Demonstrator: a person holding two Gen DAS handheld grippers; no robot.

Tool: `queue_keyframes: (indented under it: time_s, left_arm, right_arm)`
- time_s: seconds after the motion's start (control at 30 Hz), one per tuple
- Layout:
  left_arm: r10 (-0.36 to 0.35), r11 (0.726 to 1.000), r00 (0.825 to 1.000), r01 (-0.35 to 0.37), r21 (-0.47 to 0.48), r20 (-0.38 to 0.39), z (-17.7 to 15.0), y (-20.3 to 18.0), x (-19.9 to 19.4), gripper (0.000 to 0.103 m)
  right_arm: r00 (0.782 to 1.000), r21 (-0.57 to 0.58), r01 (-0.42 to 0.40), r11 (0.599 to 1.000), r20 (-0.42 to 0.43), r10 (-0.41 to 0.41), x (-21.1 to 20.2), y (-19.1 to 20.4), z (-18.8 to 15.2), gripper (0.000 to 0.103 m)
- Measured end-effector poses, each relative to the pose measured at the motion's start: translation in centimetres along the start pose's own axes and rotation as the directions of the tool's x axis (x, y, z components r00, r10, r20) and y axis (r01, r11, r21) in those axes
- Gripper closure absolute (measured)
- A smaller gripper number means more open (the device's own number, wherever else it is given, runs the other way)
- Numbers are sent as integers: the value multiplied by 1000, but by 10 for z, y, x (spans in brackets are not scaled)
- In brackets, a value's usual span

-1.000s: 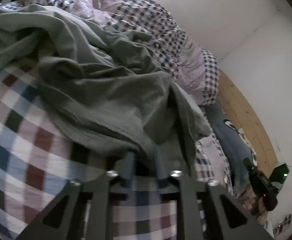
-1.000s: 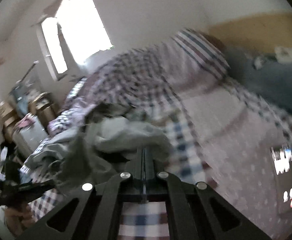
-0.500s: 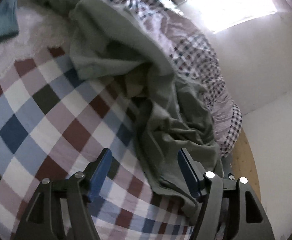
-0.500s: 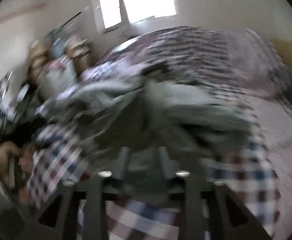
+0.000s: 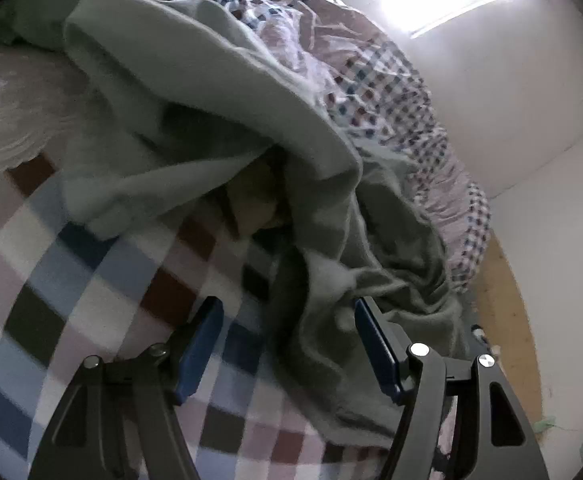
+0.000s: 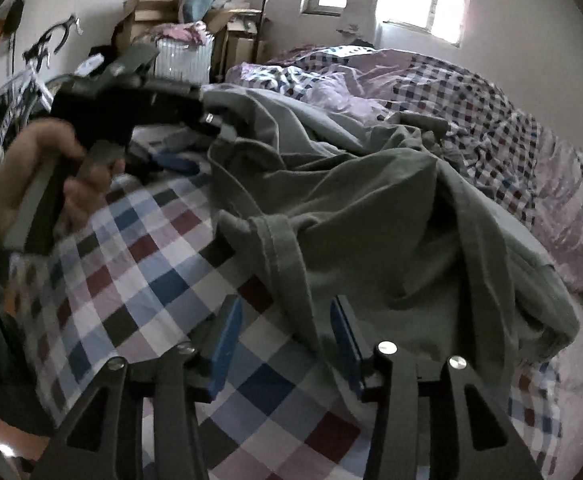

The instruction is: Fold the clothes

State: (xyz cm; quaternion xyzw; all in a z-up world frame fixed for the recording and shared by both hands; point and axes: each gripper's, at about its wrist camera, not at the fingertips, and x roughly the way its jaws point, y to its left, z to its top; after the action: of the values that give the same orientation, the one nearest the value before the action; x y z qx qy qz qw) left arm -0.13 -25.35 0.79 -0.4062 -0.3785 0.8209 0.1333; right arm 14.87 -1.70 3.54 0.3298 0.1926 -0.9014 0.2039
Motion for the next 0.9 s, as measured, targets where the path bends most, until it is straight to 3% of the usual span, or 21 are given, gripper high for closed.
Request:
queue_keyframes:
  time_s: [0.1, 0.13, 0.17, 0.23, 0.27, 0.3, 0.33, 0.37, 0.43, 0.5, 0.57, 0.73, 0.9]
  left_arm:
    - [-30, 999, 999, 30, -19, -13, 5, 0, 5, 33]
    - [-38, 999, 999, 38, -21, -20, 5, -1, 8, 39]
    - [-48, 999, 998, 47, -24, -30, 6, -3, 10, 58]
    - [-46, 998, 997, 43, -55, -58, 6, 0, 16, 82]
    - [-51, 996, 997, 46, -73, -57, 6, 2, 16, 90]
    - [-62, 994, 997, 58, -92, -42, 7, 4, 12, 92]
    - [-72, 992, 997, 69, -110, -26, 7, 6, 9, 97]
    - [-84, 989, 996, 83, -123, -2, 7, 6, 2, 97]
    - [-84, 989, 993, 93, -118, 79, 7, 2, -20, 98]
    - [-87, 989, 982, 105, -105, 169, 4, -5, -45, 99]
    - [-115, 986, 958, 141, -84, 262, -5, -12, -76, 99]
    - [-106, 994, 919, 110, 10, 379, -35, -35, -129, 99]
    - [6, 1000, 931, -7, 1, 365, -60, -30, -142, 99]
  right_arm:
    - [1000, -12, 9, 1000, -6, -9, 5, 0, -1, 54]
    - [1000, -10, 15, 1000, -6, -15, 8, -1, 0, 54]
    - [1000, -7, 22, 1000, -7, -22, 11, -3, 1, 55]
    - [999, 1, 39, 999, -3, -39, 14, -5, 2, 55]
    - [999, 0, 47, 999, -1, -47, 16, -6, 2, 59]
    - [998, -8, 58, 998, 1, -58, 16, -5, 3, 63]
    - [998, -17, 70, 997, 2, -70, 17, -4, 3, 77]
    - [997, -26, 82, 996, 4, -82, 18, -3, 4, 90]
    - [996, -42, 88, 995, 12, -88, 15, -3, 4, 98]
    - [995, -44, 91, 995, 35, -90, 7, -6, 5, 99]
    - [993, -47, 102, 994, 58, -100, -1, -7, 5, 101]
    - [988, -71, 89, 993, 130, -79, -31, -4, 4, 102]
    - [997, -125, 11, 992, 81, 0, -43, 9, -8, 101]
